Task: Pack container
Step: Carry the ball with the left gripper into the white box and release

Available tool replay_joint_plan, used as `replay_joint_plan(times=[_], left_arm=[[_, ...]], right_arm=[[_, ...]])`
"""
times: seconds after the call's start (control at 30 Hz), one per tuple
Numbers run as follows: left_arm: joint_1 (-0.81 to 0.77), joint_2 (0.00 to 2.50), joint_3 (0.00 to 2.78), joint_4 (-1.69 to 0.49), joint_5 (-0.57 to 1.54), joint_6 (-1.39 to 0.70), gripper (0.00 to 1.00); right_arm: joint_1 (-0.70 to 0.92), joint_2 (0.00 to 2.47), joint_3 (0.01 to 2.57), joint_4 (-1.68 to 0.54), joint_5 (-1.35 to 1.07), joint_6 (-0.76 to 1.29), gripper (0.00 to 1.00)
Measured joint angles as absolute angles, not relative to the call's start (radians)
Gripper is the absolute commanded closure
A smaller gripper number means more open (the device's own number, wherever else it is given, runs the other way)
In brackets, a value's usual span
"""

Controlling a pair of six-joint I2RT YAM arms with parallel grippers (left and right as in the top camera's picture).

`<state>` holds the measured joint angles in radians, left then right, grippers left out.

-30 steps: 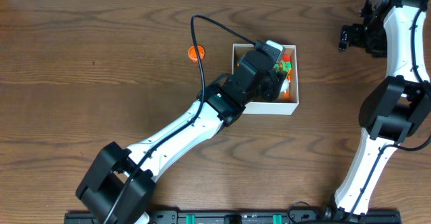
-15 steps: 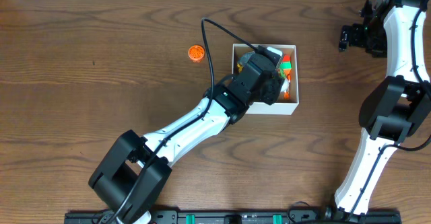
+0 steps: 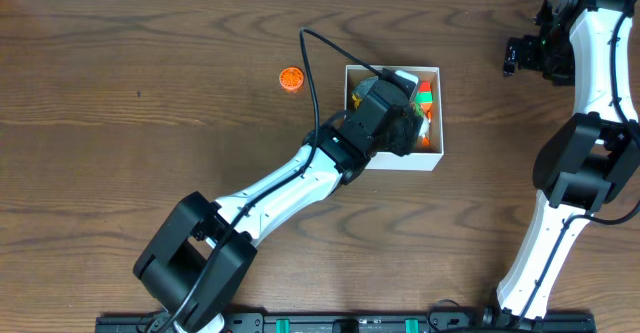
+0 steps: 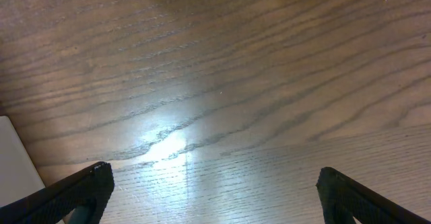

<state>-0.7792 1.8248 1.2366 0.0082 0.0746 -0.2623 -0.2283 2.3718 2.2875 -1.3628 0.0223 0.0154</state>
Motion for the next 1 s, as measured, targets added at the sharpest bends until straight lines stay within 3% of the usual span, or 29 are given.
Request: replay_joint_plan(times=[0.47,1.0], left_arm=[[-0.779,1.864,1.237,0.008,0.075,-0.263,0.29],[-0.779,1.864,1.237,0.008,0.098,-0.265,0.17]], right_arm=[[-0.228,2.372,2.288,-1.363,0.022,0.015,0.01],[-0.228,2.372,2.288,-1.363,0.022,0.015,0.01]])
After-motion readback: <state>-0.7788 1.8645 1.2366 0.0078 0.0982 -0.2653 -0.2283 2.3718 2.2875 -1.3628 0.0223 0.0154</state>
